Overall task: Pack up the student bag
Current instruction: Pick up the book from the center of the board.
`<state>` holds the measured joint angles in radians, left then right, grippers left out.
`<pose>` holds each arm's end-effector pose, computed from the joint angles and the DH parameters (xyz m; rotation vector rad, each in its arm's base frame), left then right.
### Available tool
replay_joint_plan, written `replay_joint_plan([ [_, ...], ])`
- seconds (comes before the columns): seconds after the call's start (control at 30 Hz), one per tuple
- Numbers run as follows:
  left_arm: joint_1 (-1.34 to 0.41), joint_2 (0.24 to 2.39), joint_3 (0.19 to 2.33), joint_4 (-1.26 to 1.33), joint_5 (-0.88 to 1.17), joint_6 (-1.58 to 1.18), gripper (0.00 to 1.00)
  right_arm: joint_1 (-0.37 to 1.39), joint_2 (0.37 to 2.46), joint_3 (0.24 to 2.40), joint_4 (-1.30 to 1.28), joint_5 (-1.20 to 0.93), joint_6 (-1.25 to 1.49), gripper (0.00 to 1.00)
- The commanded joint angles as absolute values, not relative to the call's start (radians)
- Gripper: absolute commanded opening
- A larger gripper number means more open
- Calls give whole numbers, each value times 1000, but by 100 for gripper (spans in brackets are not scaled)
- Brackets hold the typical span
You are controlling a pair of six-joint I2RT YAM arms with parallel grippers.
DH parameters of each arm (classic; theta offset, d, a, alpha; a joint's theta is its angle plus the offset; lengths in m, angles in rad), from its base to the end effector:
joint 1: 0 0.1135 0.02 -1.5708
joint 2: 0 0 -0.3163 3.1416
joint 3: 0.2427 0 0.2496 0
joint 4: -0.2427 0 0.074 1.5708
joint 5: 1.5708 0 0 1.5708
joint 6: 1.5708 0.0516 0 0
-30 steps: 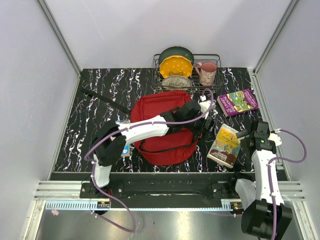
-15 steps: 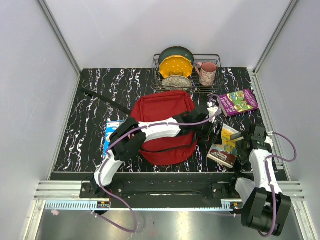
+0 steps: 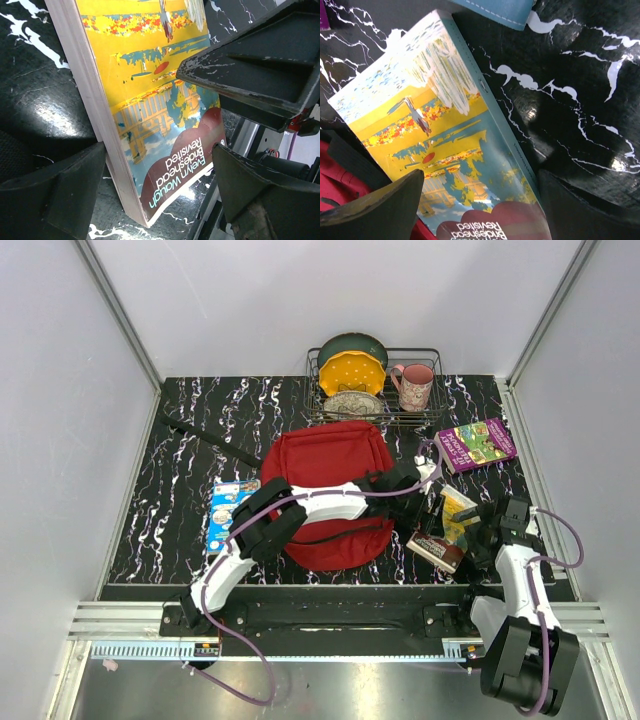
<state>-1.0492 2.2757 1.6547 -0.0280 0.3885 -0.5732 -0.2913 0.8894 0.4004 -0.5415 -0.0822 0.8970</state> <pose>0.2590 -0.4900 0.1886 0.8234 2.3624 -1.2339 0.1232 -0.0325 0.1908 1.4484 2.1974 0.3206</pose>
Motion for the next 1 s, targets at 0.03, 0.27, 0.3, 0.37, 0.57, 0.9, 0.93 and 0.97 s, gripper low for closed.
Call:
replay_joint_plan([
  [0.03,-1060,2249,1655,44,440,-600,79,-293,861,359,-494,-164,923,100],
  [0.27,-1063,2238,1674,31,448,-603,44,-293,856,353,-488,-172,927,100],
  [0.3,-1062,2238,1678,22,443,-603,41,-293,856,354,-488,-172,922,100],
  [0.37,-1062,2237,1690,9,433,-600,31,-293,859,356,-488,-172,919,100],
  [0.57,-1062,2209,1739,-83,379,-568,0,-293,848,383,-511,-163,893,100],
  [0.9,-1014,2047,1775,-179,308,-523,0,-293,658,574,-633,-201,833,100],
  [0.93,-1006,2028,1770,-178,310,-525,0,-293,652,592,-647,-201,827,100],
  [0.97,-1000,1990,1761,-176,308,-523,0,-293,650,626,-673,-202,822,100],
])
